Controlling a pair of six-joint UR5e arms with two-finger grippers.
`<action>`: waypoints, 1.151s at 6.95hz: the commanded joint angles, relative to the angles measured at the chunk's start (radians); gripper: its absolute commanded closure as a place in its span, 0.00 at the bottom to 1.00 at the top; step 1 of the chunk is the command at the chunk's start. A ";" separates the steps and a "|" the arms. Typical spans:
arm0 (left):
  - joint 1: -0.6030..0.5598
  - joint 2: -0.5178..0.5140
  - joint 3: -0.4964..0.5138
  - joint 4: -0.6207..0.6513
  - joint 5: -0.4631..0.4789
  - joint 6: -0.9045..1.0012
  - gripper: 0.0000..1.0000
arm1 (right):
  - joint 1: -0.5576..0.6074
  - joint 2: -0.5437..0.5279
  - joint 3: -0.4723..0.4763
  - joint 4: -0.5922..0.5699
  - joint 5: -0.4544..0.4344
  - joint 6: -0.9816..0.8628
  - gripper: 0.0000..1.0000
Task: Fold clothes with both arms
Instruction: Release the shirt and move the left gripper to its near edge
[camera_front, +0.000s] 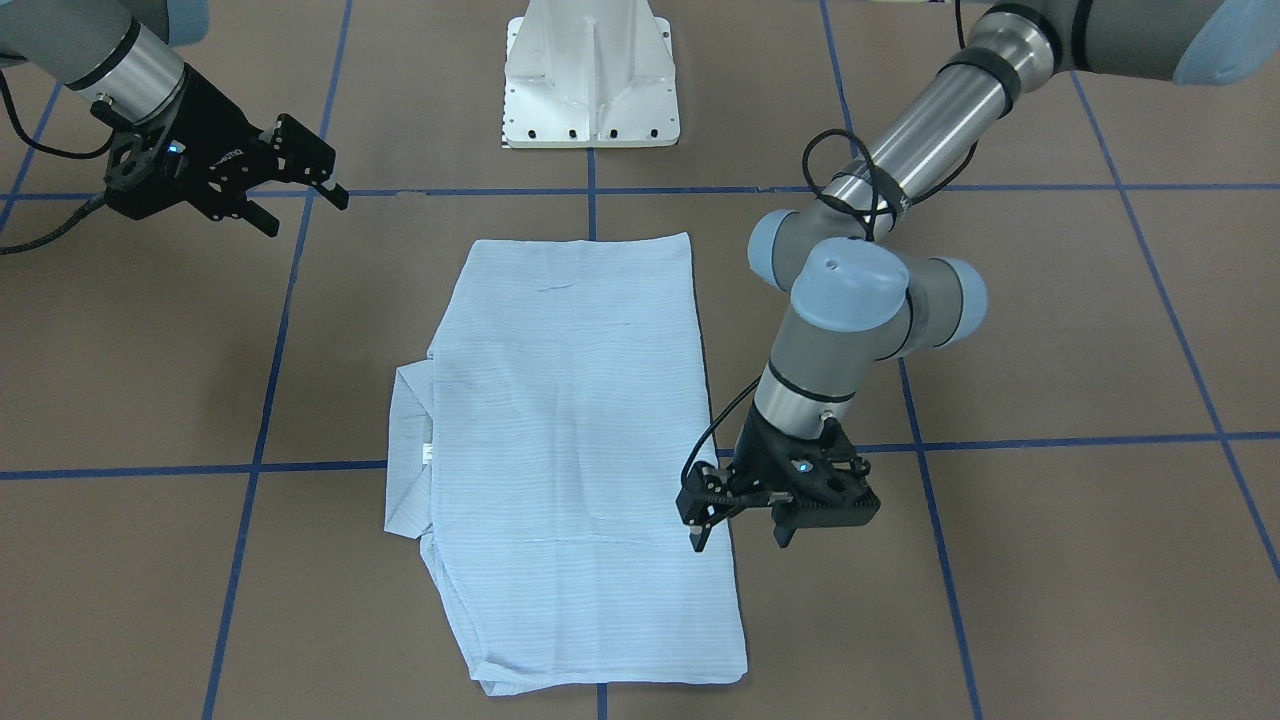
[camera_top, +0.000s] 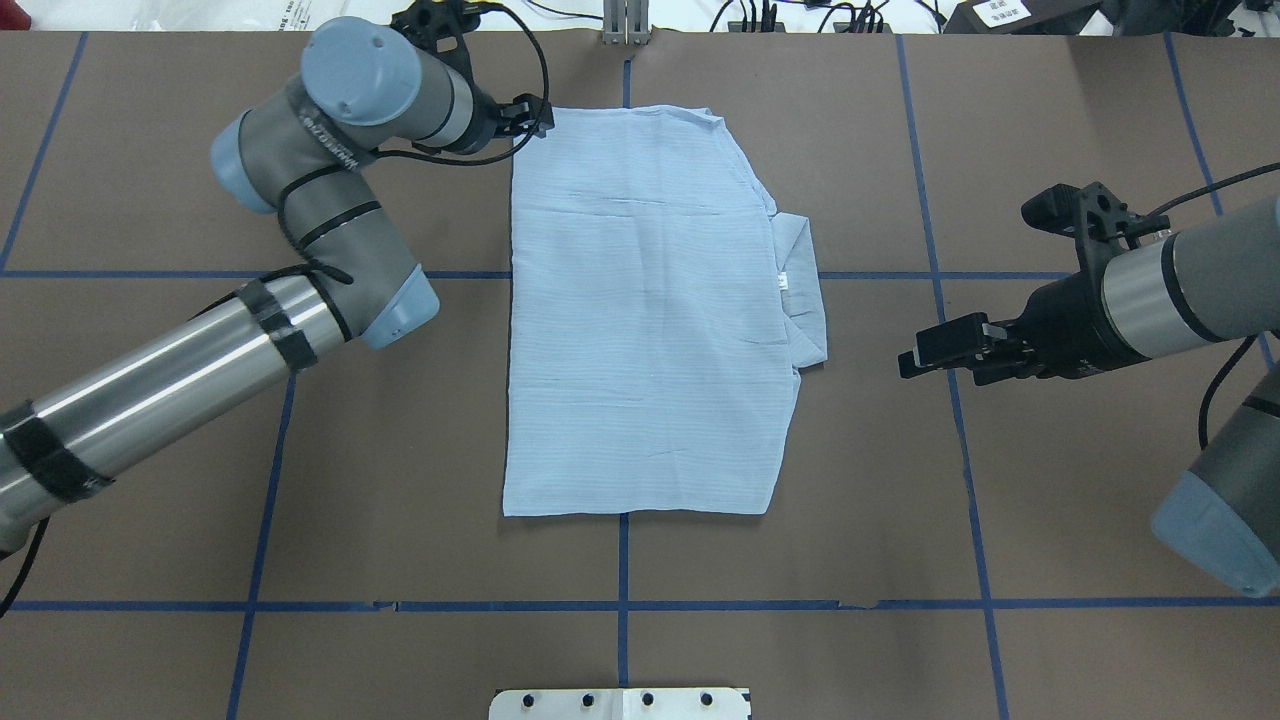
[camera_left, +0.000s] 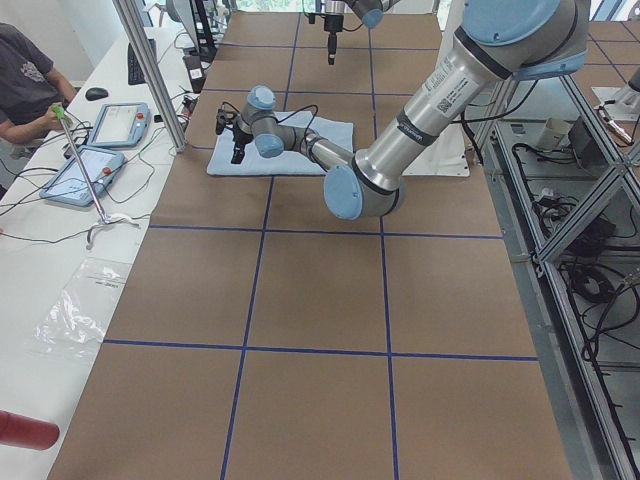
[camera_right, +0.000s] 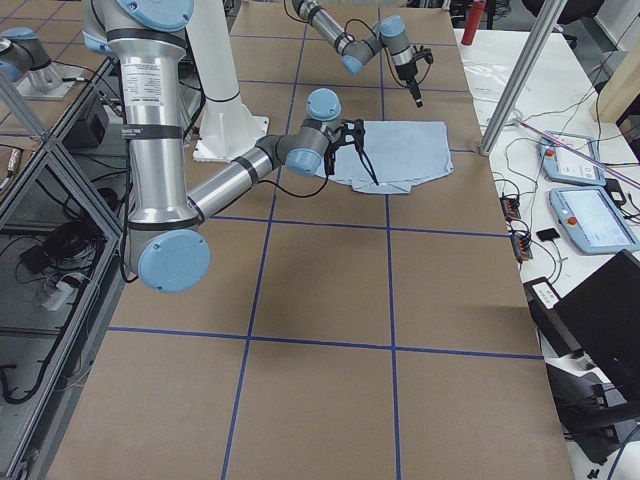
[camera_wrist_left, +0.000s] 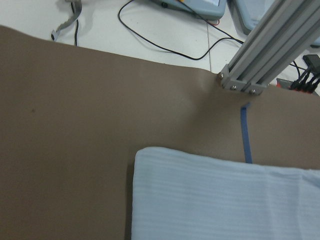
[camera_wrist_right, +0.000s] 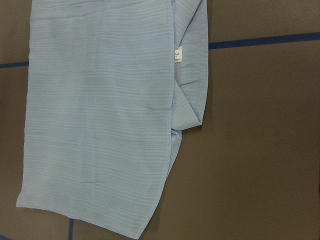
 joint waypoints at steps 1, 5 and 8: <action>0.090 0.203 -0.292 0.023 -0.083 -0.203 0.01 | -0.002 -0.016 -0.001 0.001 -0.107 0.004 0.00; 0.390 0.299 -0.589 0.318 0.017 -0.440 0.01 | -0.023 -0.036 -0.006 0.001 -0.123 0.009 0.00; 0.481 0.307 -0.557 0.350 0.058 -0.497 0.01 | -0.034 -0.036 -0.012 0.001 -0.123 0.011 0.00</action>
